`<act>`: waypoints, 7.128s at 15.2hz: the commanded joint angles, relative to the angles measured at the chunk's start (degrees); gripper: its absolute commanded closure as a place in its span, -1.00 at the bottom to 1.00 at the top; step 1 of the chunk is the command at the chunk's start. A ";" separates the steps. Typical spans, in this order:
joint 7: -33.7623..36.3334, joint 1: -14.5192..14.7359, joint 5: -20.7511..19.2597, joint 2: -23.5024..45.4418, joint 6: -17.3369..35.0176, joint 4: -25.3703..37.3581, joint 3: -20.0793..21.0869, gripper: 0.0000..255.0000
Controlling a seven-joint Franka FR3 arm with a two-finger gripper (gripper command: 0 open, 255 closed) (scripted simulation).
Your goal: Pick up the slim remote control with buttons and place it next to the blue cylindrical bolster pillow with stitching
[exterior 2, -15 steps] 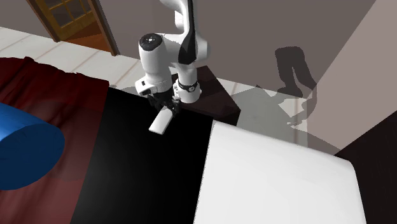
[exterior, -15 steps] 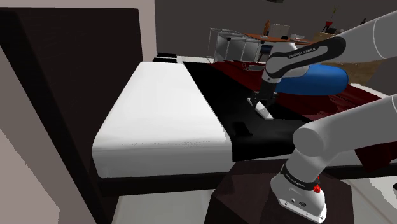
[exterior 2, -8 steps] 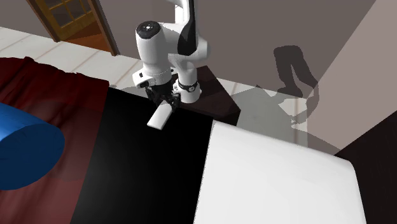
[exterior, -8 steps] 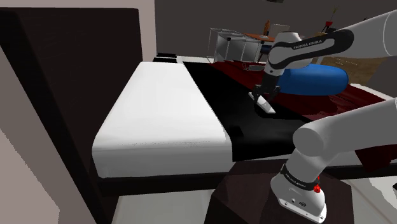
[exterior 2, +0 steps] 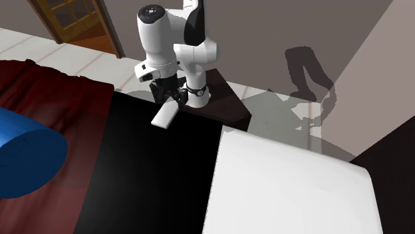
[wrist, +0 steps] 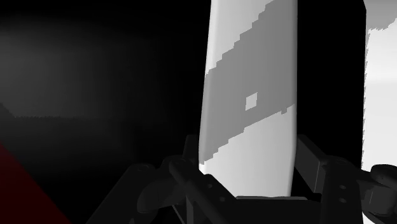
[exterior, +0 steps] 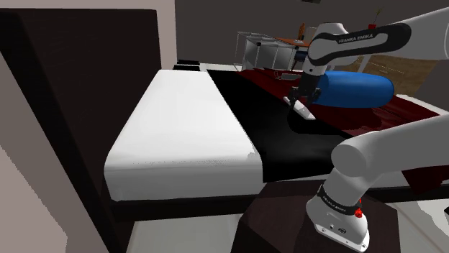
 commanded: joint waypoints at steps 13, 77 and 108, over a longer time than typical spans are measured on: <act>-0.14 0.40 0.86 -0.39 -10.93 10.54 0.93 1.00; -47.01 -8.25 10.10 45.07 -10.81 53.88 -33.90 1.00; -50.73 -9.15 15.22 50.81 11.82 35.28 -32.96 1.00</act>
